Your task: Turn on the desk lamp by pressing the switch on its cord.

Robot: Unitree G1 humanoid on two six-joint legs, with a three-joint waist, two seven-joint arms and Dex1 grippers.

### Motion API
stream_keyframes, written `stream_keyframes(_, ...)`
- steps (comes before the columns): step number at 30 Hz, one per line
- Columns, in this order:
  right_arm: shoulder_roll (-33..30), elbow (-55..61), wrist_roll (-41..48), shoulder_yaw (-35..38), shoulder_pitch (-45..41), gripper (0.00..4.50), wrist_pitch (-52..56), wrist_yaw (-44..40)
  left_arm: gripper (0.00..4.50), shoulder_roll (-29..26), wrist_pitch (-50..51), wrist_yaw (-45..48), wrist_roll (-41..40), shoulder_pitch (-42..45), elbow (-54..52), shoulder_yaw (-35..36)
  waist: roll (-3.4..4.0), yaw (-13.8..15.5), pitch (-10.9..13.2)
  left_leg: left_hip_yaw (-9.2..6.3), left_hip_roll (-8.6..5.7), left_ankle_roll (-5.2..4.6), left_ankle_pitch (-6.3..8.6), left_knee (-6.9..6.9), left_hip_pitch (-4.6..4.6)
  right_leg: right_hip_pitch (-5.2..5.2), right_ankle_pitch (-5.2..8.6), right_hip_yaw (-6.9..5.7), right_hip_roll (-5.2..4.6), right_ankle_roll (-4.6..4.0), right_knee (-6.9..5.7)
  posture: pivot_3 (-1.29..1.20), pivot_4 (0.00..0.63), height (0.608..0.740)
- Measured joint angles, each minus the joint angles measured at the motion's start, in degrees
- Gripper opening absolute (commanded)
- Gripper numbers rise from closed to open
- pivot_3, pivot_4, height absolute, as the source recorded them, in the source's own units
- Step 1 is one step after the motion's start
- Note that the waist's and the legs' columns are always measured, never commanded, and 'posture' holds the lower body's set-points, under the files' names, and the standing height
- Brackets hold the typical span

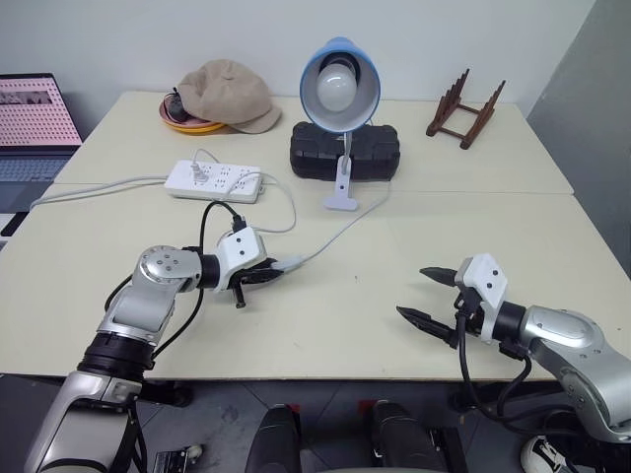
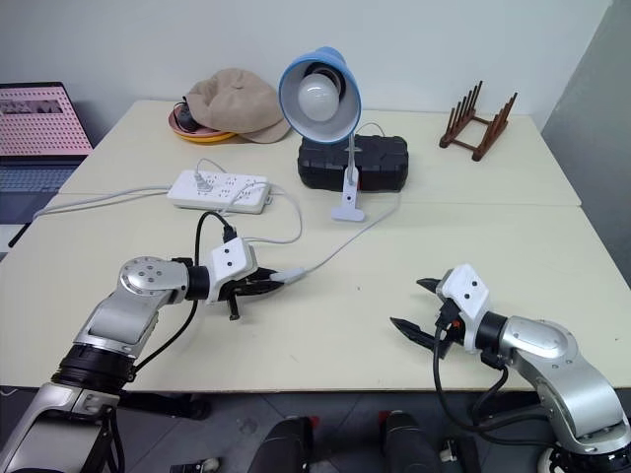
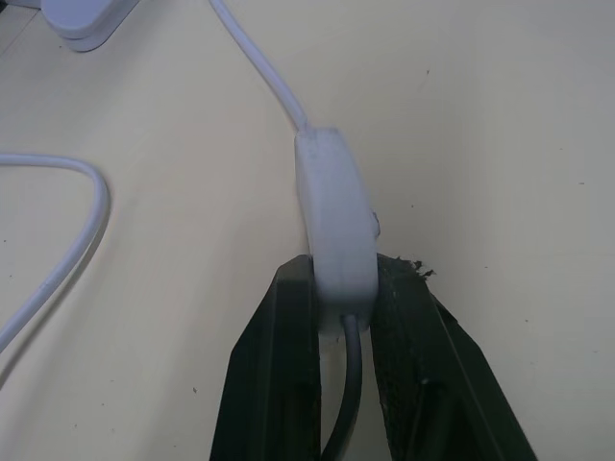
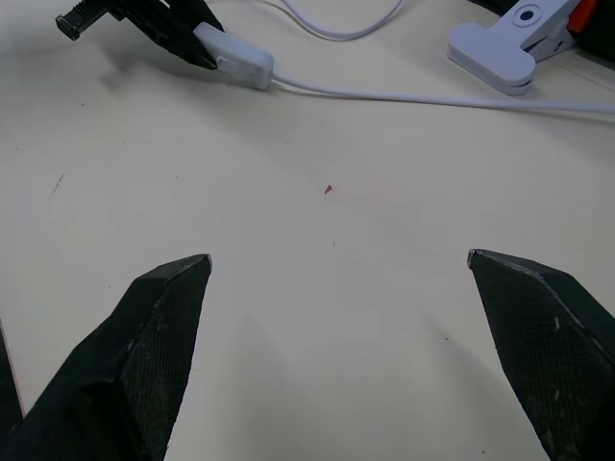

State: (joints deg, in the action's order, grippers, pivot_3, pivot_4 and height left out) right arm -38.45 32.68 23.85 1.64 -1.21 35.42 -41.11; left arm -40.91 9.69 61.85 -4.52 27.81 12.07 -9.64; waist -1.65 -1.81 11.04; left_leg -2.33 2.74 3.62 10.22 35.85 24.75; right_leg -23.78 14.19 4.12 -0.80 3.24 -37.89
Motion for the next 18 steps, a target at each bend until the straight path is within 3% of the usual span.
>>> stream_keyframes(2, 0.05, 0.00, 0.28, 0.00, -0.04, 4.50, 0.27, 0.03, 0.38, 0.72, 4.70, 0.31, -2.29, 0.00, -0.59, 0.85, 0.00, -0.03, 0.00, 0.00, 0.00, 0.00, 0.00, 0.01, 0.00, 0.00, 0.00, 0.00, 0.00, 0.00, -0.01, 0.00, 0.150, 0.740)
stream_keyframes(6, 5.90, -0.09, 8.40, 2.91, -1.88, 4.50, 6.13, 2.73, 0.38, 3.81, 26.44, 0.92, -14.91, 1.26, -3.70, 5.58, -0.01, -0.11, 0.01, -0.08, 0.02, 0.00, 0.00, 0.07, 0.01, 0.00, 0.00, -0.04, 0.05, 0.00, -0.10, 0.00, 0.150, 0.740)
stream_keyframes(8, 9.34, -0.23, 16.93, 6.03, -2.75, 4.50, 11.56, 5.43, 0.38, 4.96, 39.18, 1.25, -23.49, 3.22, -6.01, 9.22, -0.02, -0.13, 0.01, -0.21, 0.02, -0.01, 0.00, 0.08, 0.01, 0.04, 0.00, -0.08, 0.08, 0.00, -0.12, 0.00, 0.150, 0.740)
stream_keyframes(12, 16.13, -3.31, 45.23, 10.62, -2.37, 4.50, 21.29, 15.81, 0.38, 10.84, 64.50, -2.73, -40.86, 8.17, -8.30, 19.47, -0.01, -0.12, 0.01, -0.38, 0.02, -0.01, 0.00, 0.08, 0.00, 0.14, 0.00, -0.18, 0.10, 0.01, -0.11, 0.00, 0.150, 0.740)
stream_keyframes(15, 17.24, -4.17, 60.02, 10.09, -2.50, 4.50, 22.36, 22.95, 0.38, 15.32, 73.87, -7.64, -46.99, 10.08, -8.77, 24.24, -0.01, -0.34, 0.01, -0.39, 0.01, -0.02, -0.01, 0.09, -0.03, 0.17, 0.00, -0.17, 0.11, 0.01, -0.12, 0.00, 0.150, 0.740)
stream_keyframes(18, 19.22, -5.32, 68.16, 8.00, -4.22, 4.50, 20.89, 29.06, 0.38, 18.25, 79.52, -11.11, -50.72, 10.94, -8.97, 27.53, -0.01, -0.86, 0.01, -0.44, 0.02, -0.02, -0.01, 0.10, -0.07, 0.17, -0.01, -0.16, 0.17, 0.01, -0.14, 0.00, 0.150, 0.740)
